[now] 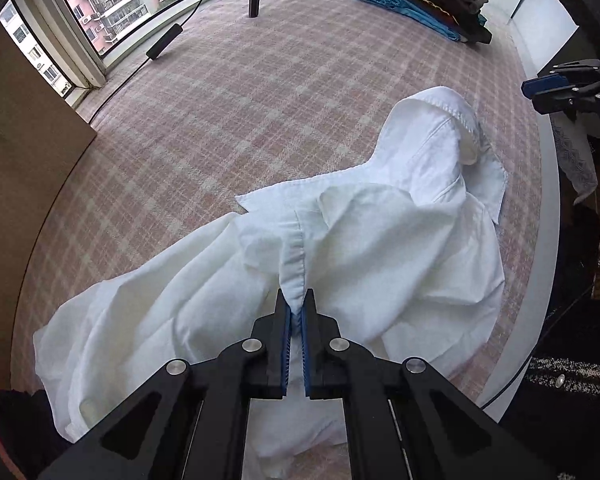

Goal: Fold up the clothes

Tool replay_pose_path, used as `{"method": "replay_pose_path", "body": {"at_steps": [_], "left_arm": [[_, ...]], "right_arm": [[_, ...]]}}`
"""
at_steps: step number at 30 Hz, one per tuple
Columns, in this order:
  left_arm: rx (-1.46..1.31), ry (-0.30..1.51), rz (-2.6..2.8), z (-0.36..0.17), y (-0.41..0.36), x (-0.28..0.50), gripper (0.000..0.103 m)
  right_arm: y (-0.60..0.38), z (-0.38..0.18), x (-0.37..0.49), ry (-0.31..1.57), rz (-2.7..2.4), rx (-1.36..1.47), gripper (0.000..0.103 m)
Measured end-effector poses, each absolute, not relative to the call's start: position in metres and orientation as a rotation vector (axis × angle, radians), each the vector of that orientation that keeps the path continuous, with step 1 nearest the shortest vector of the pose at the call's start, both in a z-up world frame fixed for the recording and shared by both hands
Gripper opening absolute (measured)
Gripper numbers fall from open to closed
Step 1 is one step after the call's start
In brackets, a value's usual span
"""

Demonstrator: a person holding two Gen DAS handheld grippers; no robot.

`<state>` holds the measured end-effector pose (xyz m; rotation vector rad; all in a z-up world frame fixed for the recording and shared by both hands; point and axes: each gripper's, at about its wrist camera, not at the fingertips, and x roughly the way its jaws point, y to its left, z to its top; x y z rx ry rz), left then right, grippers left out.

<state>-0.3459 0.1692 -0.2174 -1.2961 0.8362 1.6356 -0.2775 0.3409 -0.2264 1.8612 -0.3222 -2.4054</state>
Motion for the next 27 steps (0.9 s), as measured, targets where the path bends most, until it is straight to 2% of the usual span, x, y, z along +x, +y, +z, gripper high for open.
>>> {"method": "replay_pose_path", "body": {"at_steps": [1, 7, 9, 10, 11, 17, 21, 23, 24, 27], "left_arm": [[-1.298, 0.833, 1.636, -0.217, 0.169, -0.346, 0.004], [-1.287, 0.814, 1.645, -0.215, 0.167, -0.344, 0.004], [-1.282, 0.815, 1.644, -0.217, 0.166, -0.343, 0.004], [-1.283, 0.815, 1.639, -0.219, 0.165, -0.343, 0.004], [-1.284, 0.816, 1.635, -0.220, 0.164, -0.343, 0.004], [-1.303, 0.810, 1.622, -0.232, 0.155, -0.342, 0.004], [-1.325, 0.785, 1.638, -0.232, 0.147, -0.338, 0.004], [-1.324, 0.765, 1.655, -0.226, 0.144, -0.332, 0.004], [-1.324, 0.767, 1.666, -0.222, 0.144, -0.328, 0.004], [-1.329, 0.778, 1.705, -0.211, 0.146, -0.319, 0.005]], "right_arm": [[0.339, -0.224, -0.280, -0.317, -2.419, 1.852, 0.057], [0.326, -0.213, -0.296, -0.264, -2.487, 1.824, 0.057], [0.322, -0.230, -0.302, -0.197, -2.484, 1.898, 0.049], [0.323, -0.235, -0.303, -0.174, -2.478, 1.924, 0.015], [0.326, -0.238, -0.303, -0.182, -2.462, 1.941, 0.003], [0.373, -0.193, -0.276, -0.362, -2.440, 1.881, 0.002], [0.421, -0.162, -0.256, -0.695, -2.312, 1.758, 0.002], [0.449, -0.160, -0.253, -0.801, -2.273, 1.699, 0.002], [0.460, -0.165, -0.257, -0.743, -2.308, 1.760, 0.002], [0.482, -0.195, -0.284, -0.252, -2.478, 2.124, 0.007]]}}
